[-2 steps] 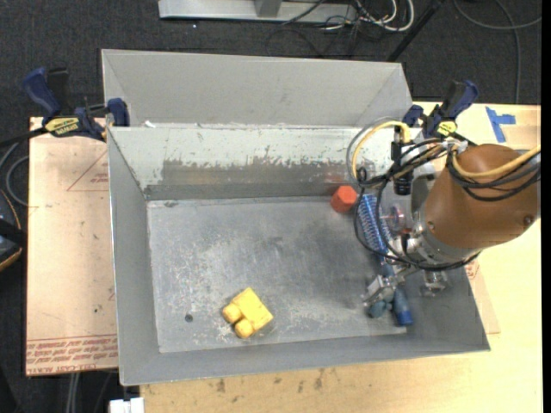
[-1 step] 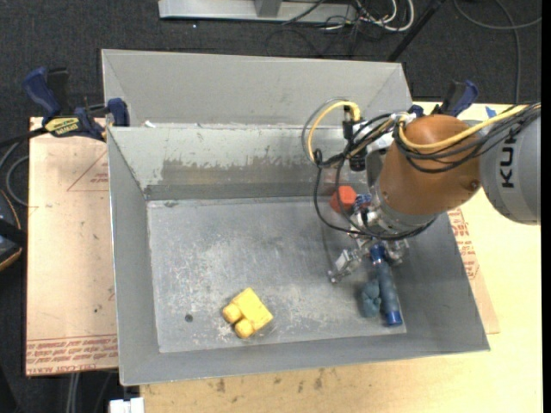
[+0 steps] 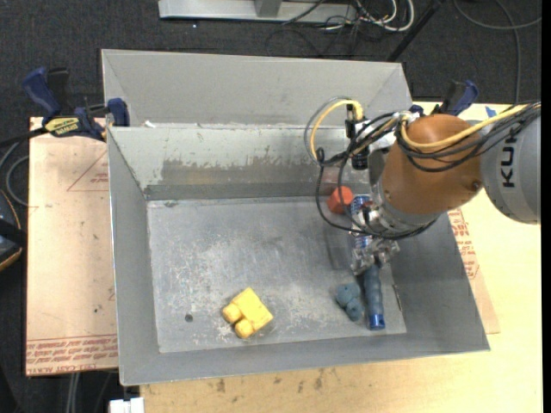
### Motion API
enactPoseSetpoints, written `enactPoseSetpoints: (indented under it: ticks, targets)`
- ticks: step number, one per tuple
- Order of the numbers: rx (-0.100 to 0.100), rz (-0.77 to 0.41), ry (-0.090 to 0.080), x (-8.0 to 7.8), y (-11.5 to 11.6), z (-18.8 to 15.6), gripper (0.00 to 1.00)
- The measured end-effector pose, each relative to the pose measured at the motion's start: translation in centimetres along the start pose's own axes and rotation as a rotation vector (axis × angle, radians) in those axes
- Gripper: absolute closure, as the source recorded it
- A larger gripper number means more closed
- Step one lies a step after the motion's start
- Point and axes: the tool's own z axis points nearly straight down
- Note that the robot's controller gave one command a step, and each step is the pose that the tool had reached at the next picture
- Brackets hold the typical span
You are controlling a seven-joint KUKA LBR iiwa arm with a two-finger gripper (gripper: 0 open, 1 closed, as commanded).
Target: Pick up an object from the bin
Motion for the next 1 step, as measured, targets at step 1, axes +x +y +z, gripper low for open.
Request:
enactPoseSetpoints:
  ticks: [1]
  targets:
    - [0.004, 0.051, 0.0, 1.53, 1.02, -0.04, 1.0]
